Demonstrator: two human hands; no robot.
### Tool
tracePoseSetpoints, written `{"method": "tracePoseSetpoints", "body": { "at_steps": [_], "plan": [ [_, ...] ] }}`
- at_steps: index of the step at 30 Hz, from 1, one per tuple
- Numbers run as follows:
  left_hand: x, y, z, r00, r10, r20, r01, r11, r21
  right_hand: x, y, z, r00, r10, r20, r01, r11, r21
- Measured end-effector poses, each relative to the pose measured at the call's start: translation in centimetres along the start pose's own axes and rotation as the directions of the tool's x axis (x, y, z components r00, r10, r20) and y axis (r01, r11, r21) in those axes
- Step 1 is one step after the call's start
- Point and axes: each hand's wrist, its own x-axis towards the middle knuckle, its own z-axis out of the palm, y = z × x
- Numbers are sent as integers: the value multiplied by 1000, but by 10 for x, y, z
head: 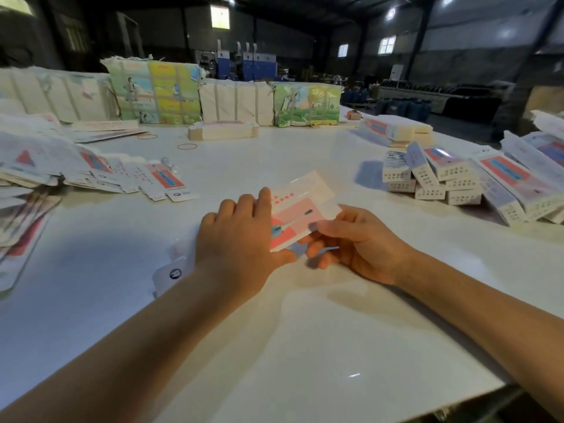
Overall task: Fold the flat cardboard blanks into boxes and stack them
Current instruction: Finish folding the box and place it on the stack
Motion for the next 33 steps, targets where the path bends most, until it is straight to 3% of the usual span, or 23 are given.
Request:
{"method": "tracePoseSetpoints", "body": {
  "at_steps": [4,7,10,12,15,17,20,25,33],
  "plan": [
    [6,-11,1,997,-63,40,67,990,-121,-3,2,-8,955,-239,-177,187,945,-267],
    [8,-15,-1,997,-83,5,82,978,-193,-5,5,-9,915,-391,-101,271,780,-564],
    [6,-16,-4,998,-60,-6,58,980,-189,-3,9,-8,894,-439,-88,243,642,-727],
    [5,-14,-6,999,-48,9,49,978,-202,-2,8,-7,881,-454,-129,241,668,-704],
    [4,-10,-7,998,-54,28,59,974,-218,-1,6,-3,881,-415,-226,273,837,-474],
    [3,-6,-7,998,-48,43,56,981,-187,-1,8,0,895,-386,-224,276,873,-401],
    [3,-4,-7,997,-33,77,44,988,-147,-1,12,1,904,-380,-194,241,831,-501],
    [2,-3,-7,997,-7,79,19,989,-150,2,14,-2,902,-354,-246,207,856,-474],
    [1,-2,-4,998,17,64,-8,991,-136,-1,13,2,898,-410,-161,198,704,-682]
  ]
}}
